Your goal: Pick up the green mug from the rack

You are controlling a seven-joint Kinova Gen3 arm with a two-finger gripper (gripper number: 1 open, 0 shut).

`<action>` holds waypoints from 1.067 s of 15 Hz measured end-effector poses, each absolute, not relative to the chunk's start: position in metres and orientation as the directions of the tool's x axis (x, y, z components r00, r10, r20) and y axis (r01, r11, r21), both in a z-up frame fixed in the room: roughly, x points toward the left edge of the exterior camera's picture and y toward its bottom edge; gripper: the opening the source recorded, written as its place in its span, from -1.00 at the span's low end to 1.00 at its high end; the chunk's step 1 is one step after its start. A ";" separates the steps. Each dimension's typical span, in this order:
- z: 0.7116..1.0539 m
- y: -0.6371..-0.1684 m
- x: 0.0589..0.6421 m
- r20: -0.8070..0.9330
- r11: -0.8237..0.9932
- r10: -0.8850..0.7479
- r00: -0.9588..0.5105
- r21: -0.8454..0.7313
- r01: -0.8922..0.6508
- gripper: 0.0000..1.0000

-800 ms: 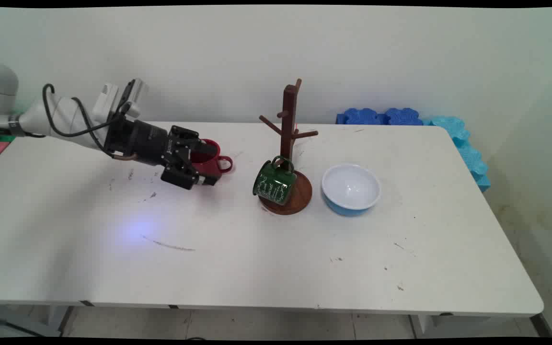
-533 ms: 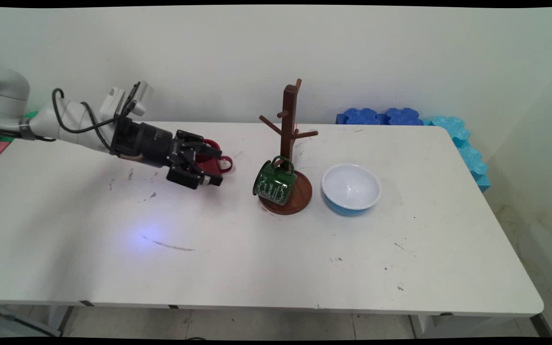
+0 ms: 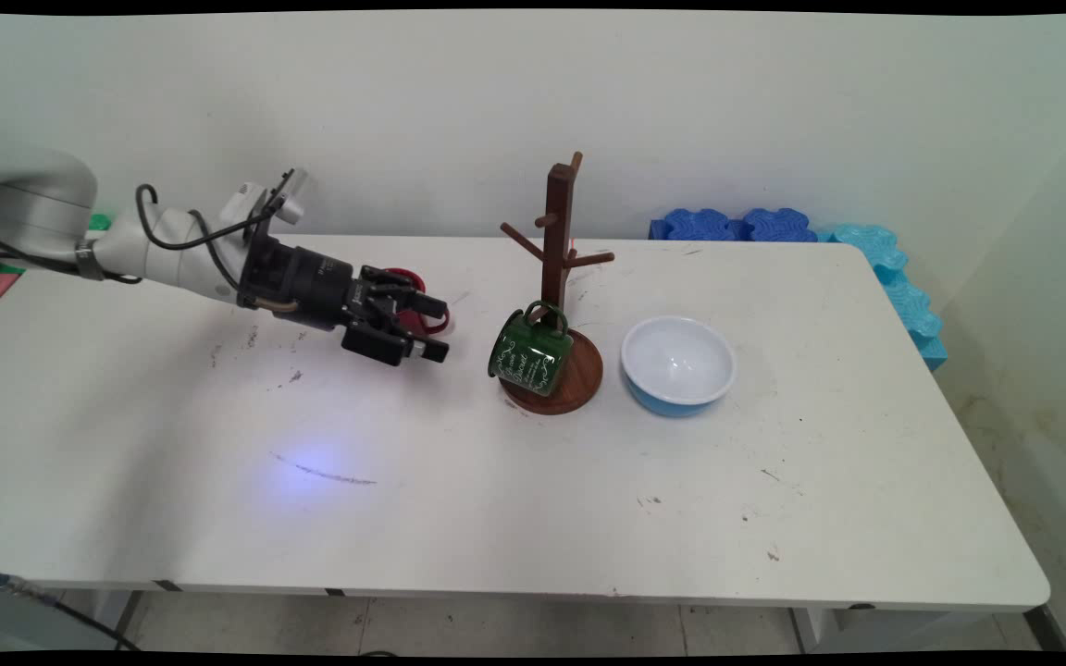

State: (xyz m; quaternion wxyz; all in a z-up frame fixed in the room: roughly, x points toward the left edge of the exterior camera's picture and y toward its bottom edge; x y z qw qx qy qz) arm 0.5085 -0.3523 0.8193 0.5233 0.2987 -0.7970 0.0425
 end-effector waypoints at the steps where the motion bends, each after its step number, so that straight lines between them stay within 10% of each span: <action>1: 0.816 -0.354 0.507 0.857 0.816 -0.442 -0.265 0.261 -0.516 1.00; 16: 0.786 -0.377 0.477 0.839 0.812 -0.506 -0.200 0.385 -0.438 1.00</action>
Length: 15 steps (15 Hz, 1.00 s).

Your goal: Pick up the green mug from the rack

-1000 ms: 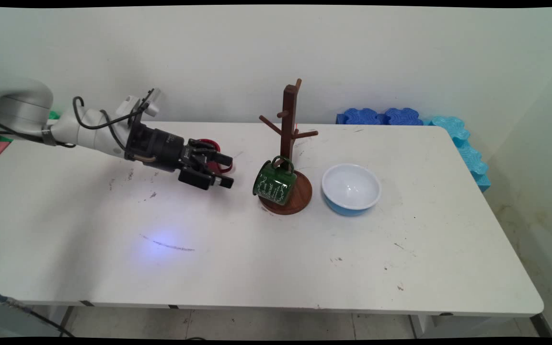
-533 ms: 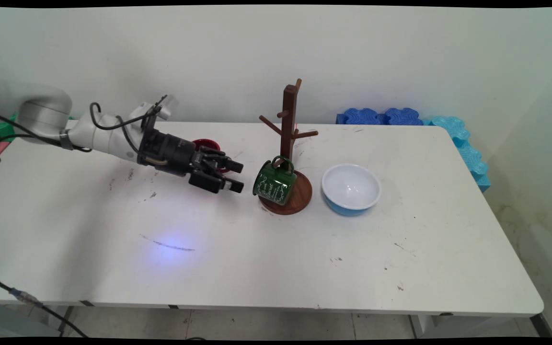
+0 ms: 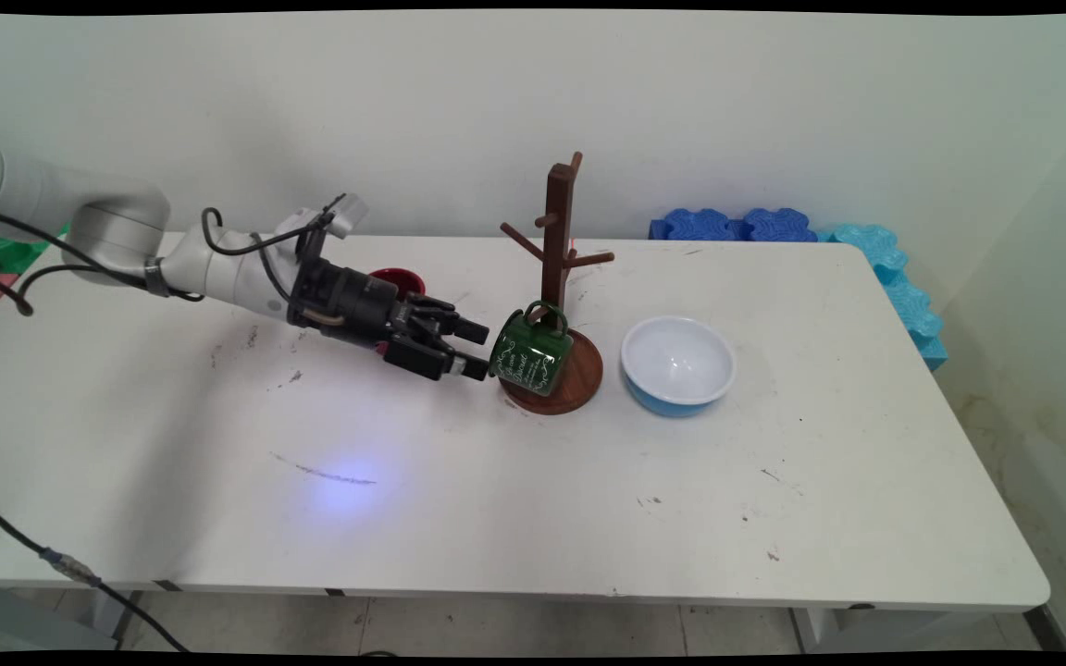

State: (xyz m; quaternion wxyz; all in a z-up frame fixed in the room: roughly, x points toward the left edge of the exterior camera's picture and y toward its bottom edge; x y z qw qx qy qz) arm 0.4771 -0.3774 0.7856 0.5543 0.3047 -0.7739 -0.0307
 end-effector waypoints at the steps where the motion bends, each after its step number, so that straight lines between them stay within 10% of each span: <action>1: 0.785 -0.378 0.475 0.839 0.813 -0.506 -0.198 0.388 -0.434 1.00; 15: 0.777 -0.381 0.469 0.845 0.822 -0.498 -0.197 0.387 -0.418 1.00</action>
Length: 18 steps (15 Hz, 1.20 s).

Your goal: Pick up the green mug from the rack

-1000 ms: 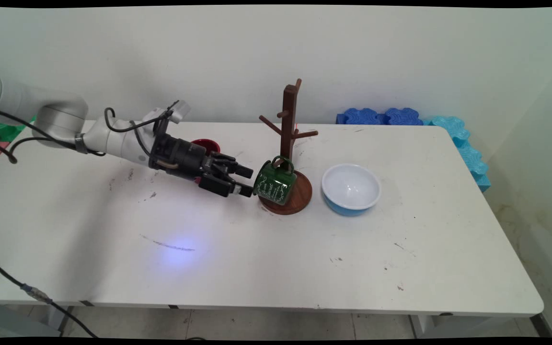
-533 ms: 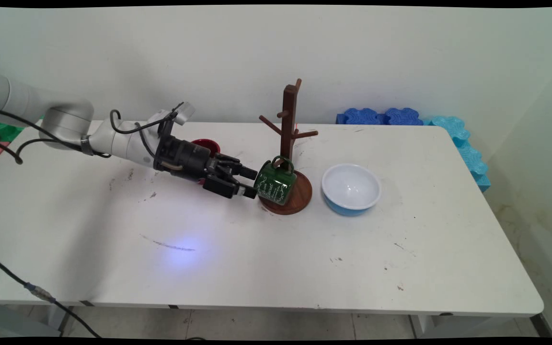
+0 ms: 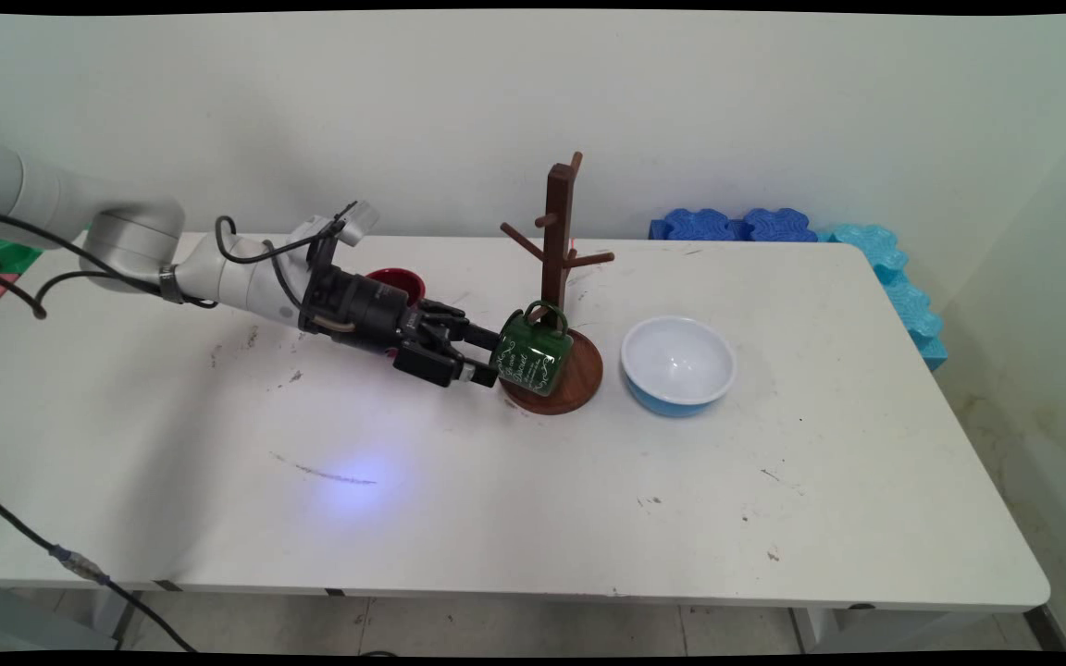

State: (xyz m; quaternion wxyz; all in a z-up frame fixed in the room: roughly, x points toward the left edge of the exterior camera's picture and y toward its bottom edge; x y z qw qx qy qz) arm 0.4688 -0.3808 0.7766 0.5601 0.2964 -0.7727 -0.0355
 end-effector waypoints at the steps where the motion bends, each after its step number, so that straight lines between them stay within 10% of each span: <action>1: 0.776 -0.381 0.469 0.846 0.823 -0.496 -0.198 0.385 -0.418 1.00; 13: 0.766 -0.394 0.461 0.858 0.839 -0.465 -0.218 0.349 -0.416 1.00; 14: 0.765 -0.395 0.460 0.858 0.841 -0.463 -0.222 0.347 -0.416 -1.00; 18: 0.762 -0.398 0.458 0.860 0.846 -0.454 -0.233 0.335 -0.414 -1.00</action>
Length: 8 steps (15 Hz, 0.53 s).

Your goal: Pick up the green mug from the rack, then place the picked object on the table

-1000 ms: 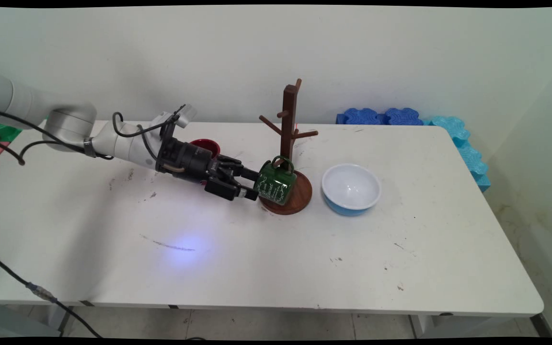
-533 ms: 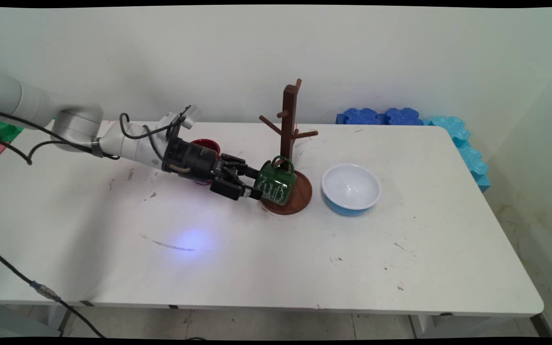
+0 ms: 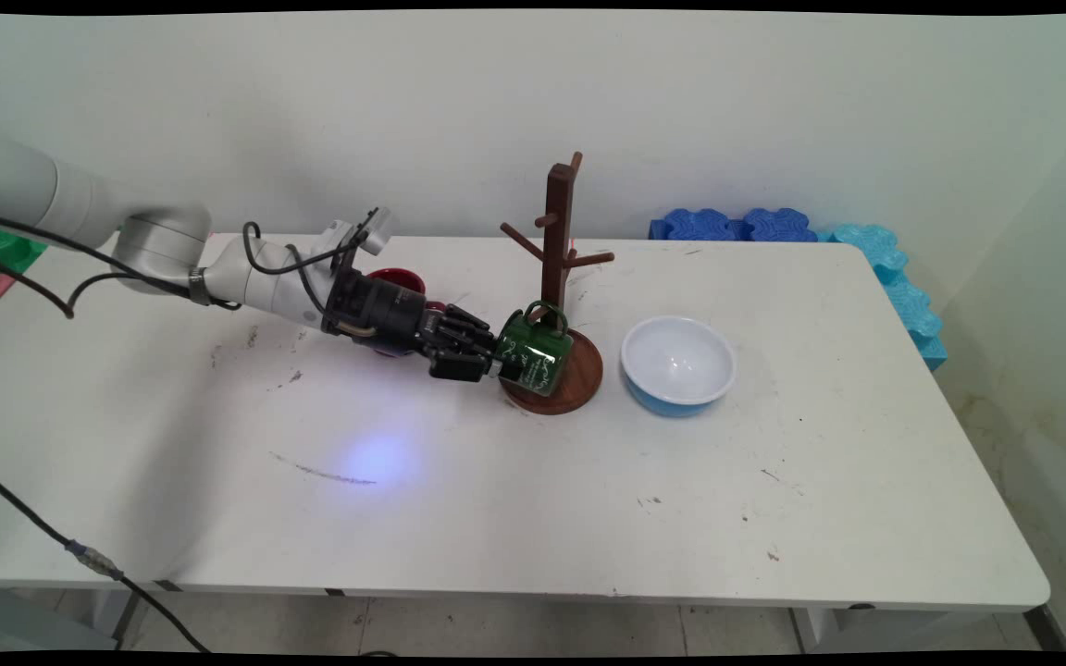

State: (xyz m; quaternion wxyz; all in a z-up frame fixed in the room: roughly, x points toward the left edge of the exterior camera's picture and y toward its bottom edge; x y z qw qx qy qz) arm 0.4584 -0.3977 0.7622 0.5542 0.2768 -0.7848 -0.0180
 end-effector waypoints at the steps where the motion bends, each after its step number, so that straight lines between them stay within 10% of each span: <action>1: 0.761 -0.398 0.458 0.861 0.848 -0.451 -0.236 0.331 -0.415 -1.00; 8: 0.758 -0.399 0.456 0.864 0.855 -0.439 -0.248 0.315 -0.412 -1.00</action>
